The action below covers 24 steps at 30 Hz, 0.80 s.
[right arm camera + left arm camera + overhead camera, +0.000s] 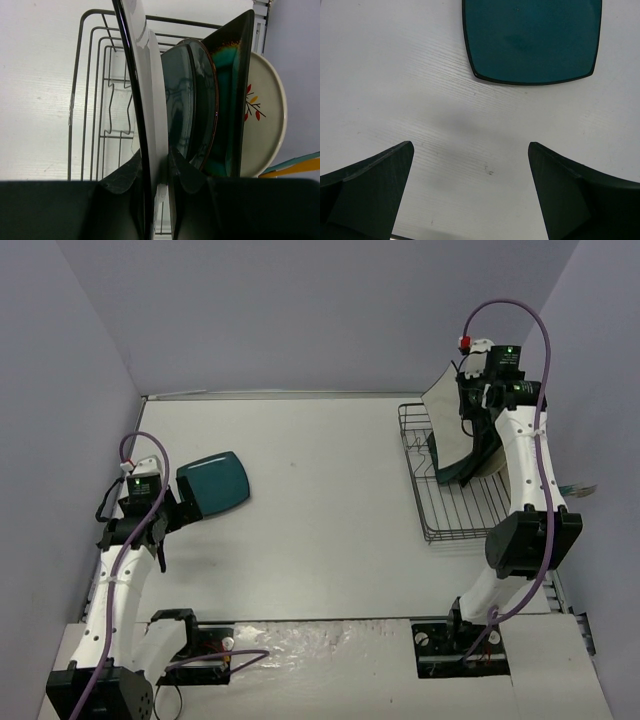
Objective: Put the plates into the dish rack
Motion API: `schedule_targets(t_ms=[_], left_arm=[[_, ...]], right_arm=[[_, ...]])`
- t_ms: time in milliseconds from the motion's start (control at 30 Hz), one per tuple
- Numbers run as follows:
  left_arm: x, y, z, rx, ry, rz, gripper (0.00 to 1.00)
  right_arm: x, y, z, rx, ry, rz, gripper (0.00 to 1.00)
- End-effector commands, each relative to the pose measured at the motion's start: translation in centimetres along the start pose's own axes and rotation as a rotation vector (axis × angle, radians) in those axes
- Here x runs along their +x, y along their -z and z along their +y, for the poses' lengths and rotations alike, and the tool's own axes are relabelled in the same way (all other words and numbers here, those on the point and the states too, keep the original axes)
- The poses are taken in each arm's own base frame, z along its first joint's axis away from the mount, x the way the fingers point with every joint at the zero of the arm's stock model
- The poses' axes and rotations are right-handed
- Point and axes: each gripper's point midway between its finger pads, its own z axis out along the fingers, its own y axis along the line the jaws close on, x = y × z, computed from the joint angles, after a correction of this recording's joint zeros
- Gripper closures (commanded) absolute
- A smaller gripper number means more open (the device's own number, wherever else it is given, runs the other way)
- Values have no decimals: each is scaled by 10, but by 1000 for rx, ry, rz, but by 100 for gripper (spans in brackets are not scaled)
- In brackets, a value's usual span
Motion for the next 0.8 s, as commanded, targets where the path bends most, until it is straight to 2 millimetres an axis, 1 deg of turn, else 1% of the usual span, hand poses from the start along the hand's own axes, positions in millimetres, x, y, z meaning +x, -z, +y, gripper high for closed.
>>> schedule_targets(t_ms=[0, 100, 167, 333, 567, 767], left_arm=[[-23, -1, -3, -1, -14, -80, 3], [-22, -3, -2, -4, -16, -75, 3], [-22, -3, -2, -4, -18, -75, 3], [-22, -3, -2, -6, -20, -73, 3], [-21, -5, -1, -11, -22, -66, 3], [-20, -6, -1, -16, -22, -60, 3]], right_arm=[[-67, 22, -21, 73, 29, -239, 100], [-57, 8, -20, 61, 25, -205, 100], [-46, -7, -17, 48, 14, -165, 100], [-22, -26, -12, 32, -14, -94, 100], [-9, -37, -17, 70, -41, -40, 100], [-1, -48, -14, 75, -52, 1, 99]])
